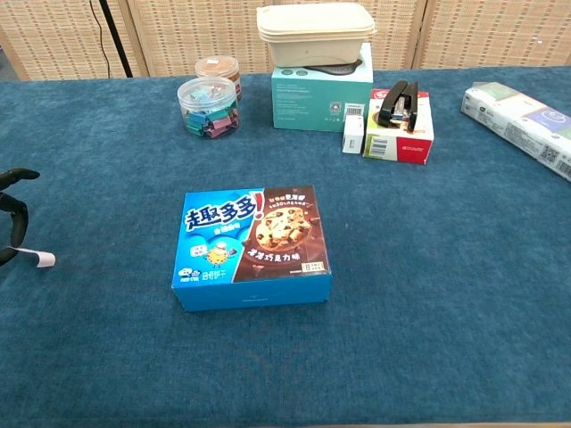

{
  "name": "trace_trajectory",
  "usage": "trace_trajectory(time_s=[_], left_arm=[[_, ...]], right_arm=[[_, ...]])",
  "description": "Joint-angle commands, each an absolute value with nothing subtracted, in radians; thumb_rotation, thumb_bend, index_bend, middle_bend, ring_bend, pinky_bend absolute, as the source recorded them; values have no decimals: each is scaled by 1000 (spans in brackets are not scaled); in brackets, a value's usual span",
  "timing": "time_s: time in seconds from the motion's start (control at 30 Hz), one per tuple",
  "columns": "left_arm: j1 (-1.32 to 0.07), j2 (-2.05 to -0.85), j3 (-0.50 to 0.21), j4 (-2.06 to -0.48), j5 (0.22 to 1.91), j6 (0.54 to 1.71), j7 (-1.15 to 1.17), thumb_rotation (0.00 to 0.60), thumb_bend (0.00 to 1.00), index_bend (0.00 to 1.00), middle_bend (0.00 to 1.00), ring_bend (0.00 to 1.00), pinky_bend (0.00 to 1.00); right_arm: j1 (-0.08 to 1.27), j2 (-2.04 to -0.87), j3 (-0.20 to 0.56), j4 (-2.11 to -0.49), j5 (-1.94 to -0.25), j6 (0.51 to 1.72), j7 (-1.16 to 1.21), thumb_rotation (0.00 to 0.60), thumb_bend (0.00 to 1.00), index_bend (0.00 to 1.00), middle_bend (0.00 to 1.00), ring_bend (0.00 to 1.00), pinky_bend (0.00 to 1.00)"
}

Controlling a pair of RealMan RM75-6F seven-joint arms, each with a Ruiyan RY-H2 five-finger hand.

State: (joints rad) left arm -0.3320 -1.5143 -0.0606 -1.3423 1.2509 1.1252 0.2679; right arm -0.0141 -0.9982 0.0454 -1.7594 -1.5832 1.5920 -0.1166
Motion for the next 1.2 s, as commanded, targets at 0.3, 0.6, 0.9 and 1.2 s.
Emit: trace_trajectory(time_s=[0.3, 0.6, 0.9, 1.2], left_arm=[[-332, -1489, -61, -1388, 1264, 1152, 295, 600, 421, 641, 0, 0, 0], [-362, -1407, -92, -1578, 1232, 1163, 430, 600, 423, 641, 0, 0, 0], [-462, -1352, -141, -1738, 1183, 1124, 642, 600, 427, 642, 0, 0, 0], [-612, -1347, -179, -1824, 1086, 1026, 832, 600, 435, 653, 0, 0, 0]], right_arm=[[-13, -998, 45, -1761, -1581, 1588, -119, 600, 0, 44, 0, 0, 0], [-12, -997, 48, -1759, -1572, 1585, -115, 600, 0, 45, 0, 0, 0], [-10, -996, 49, -1757, -1568, 1582, -112, 600, 0, 46, 0, 0, 0], [-5, -1000, 51, -1755, -1559, 1570, -117, 600, 0, 46, 0, 0, 0]])
